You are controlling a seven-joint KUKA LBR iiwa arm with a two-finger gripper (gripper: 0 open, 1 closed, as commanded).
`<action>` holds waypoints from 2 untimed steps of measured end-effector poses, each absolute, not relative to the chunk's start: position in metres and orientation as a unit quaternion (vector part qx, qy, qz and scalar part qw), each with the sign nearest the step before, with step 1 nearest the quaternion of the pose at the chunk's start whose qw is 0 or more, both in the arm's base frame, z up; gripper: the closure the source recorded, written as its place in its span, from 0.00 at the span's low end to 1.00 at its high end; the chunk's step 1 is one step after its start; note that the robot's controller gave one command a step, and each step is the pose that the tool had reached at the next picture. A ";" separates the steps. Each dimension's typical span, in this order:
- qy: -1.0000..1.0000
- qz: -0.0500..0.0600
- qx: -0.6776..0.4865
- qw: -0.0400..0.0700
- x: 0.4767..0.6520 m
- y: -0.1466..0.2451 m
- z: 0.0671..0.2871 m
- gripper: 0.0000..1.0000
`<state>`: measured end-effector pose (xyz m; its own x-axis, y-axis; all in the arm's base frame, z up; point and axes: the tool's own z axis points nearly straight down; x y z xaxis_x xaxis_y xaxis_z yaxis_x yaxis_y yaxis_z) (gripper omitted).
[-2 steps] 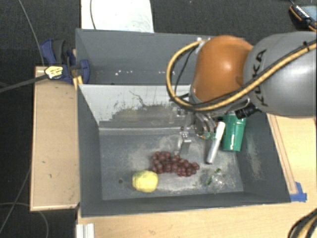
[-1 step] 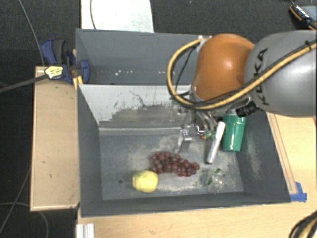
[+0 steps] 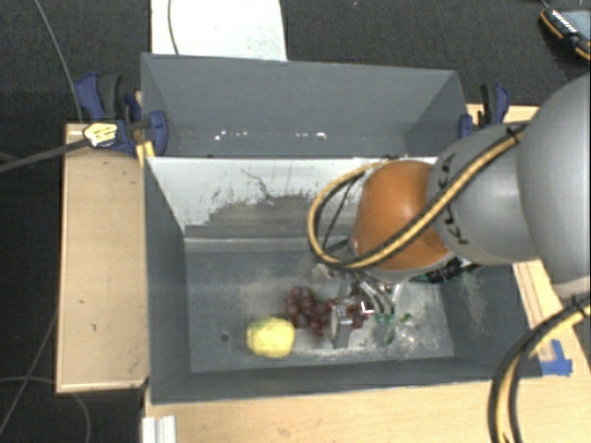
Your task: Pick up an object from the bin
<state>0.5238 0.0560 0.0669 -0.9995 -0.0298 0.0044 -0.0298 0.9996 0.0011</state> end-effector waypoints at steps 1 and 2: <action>-1.000 -0.002 -0.003 -0.008 0.518 0.068 0.130 0.00; -0.999 -0.001 -0.048 0.003 0.505 0.083 0.100 0.00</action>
Offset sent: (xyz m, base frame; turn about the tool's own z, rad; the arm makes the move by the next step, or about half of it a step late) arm -0.0188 0.0267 0.0331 0.1271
